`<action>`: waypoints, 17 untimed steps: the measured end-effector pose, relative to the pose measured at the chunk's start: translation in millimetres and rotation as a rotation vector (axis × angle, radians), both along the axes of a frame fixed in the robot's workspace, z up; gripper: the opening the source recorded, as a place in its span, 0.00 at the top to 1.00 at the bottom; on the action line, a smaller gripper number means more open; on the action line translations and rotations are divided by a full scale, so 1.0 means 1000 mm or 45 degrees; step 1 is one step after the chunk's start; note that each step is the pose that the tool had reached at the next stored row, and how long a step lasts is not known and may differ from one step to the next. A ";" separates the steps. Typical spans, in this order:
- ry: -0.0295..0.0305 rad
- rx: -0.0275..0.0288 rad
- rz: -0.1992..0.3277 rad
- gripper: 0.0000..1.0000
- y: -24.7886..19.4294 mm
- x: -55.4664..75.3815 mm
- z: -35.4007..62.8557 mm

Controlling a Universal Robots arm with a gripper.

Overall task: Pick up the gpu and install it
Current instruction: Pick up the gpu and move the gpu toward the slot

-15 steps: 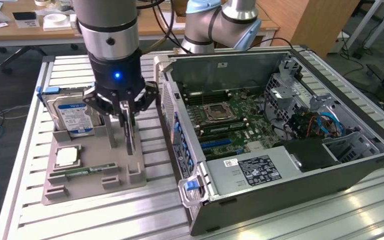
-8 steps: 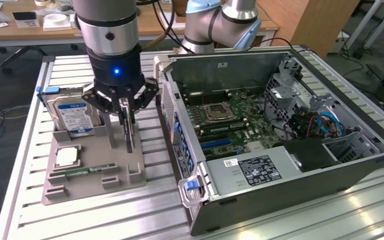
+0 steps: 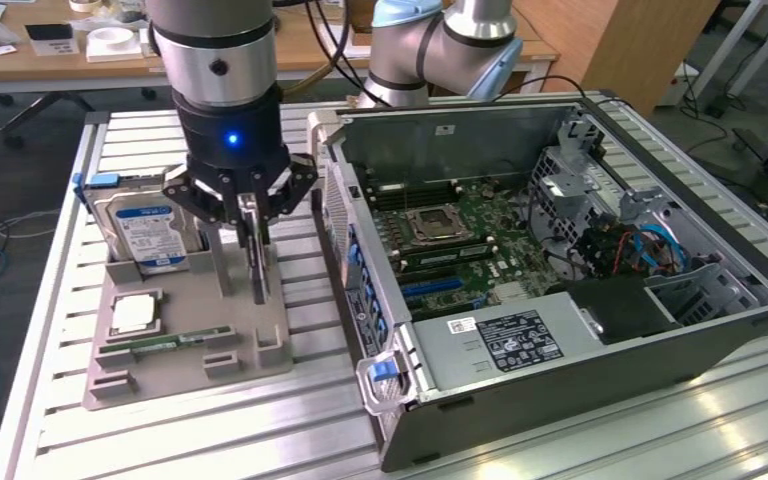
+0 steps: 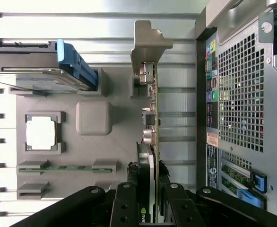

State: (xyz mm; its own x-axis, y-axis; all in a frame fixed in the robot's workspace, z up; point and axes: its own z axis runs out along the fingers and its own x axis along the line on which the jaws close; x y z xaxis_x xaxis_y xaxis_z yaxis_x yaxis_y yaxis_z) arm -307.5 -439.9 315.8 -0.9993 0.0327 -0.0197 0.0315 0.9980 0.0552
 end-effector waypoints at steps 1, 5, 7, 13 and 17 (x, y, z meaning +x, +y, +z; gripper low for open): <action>0.0000 0.0000 0.000 0.73 0.0000 0.000 0.0018; -0.0001 0.0001 0.000 0.73 0.0000 0.000 0.0081; -0.0001 0.0002 0.000 0.73 0.0000 0.000 0.0108; -0.0002 0.0001 0.000 0.73 0.0000 0.000 0.0197; -0.0001 0.0001 0.000 0.73 0.0000 0.000 0.0262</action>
State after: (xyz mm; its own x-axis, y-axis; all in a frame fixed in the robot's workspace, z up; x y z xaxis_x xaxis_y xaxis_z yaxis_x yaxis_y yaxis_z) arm -307.4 -439.9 342.0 -0.9993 0.0327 -0.0198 0.0315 0.9980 0.0553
